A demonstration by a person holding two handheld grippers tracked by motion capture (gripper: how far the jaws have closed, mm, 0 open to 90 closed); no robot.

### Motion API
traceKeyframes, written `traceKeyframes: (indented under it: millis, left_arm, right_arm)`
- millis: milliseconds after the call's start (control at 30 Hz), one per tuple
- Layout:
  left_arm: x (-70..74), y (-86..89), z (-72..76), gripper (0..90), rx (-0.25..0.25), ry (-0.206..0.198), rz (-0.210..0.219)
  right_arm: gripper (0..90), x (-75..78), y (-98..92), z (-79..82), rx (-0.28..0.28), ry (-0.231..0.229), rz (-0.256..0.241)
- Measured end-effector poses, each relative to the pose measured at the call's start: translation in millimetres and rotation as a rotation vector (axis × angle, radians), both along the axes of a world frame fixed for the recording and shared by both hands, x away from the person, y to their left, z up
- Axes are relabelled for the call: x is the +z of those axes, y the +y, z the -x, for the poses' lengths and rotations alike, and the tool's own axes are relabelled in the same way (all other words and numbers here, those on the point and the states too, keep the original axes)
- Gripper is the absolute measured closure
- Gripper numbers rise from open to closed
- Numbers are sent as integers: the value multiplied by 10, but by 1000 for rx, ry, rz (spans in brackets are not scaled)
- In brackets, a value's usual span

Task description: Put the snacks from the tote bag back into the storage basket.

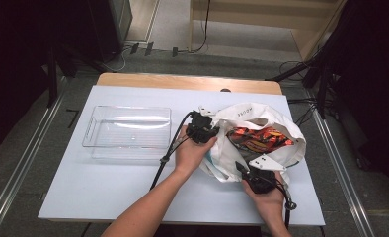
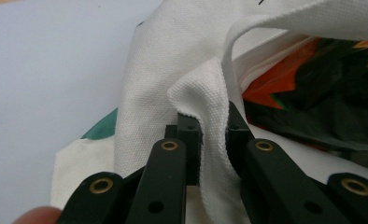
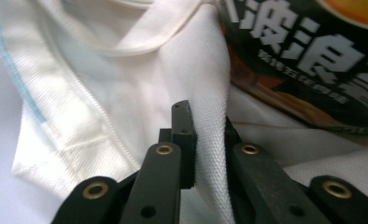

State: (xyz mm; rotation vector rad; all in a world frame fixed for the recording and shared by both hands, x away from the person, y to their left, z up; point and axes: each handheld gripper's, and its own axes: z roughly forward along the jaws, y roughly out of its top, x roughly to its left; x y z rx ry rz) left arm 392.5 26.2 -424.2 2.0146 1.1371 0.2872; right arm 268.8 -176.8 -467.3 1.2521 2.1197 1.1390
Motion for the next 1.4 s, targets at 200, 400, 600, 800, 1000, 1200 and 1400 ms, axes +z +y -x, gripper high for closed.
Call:
traceKeyframes:
  millis: [200,400,600,800,1000,1200,1400]
  left_arm:
    - [-91,-52,-16,828,4,-1,-13]
    - [-36,26,68,774,32,-58,18]
    - [129,94,223,667,10,-103,86]
    - [297,219,424,533,-18,-143,153]
    - [276,292,583,509,-38,-151,147]
    - [119,188,599,639,-49,-123,97]
    - [93,136,605,760,-70,-136,98]
  right_arm:
    - [881,21,-30,130,53,17,2]
    - [557,181,-192,318,-6,-128,-64]
    - [444,368,-638,422,-250,-230,-174]
    - [329,360,-916,275,-304,-208,-259]
    - [283,414,-786,86,-190,-214,-290]
    - [439,421,-538,-210,-163,-117,-255]
    - [831,374,-352,-269,-209,-78,-136]
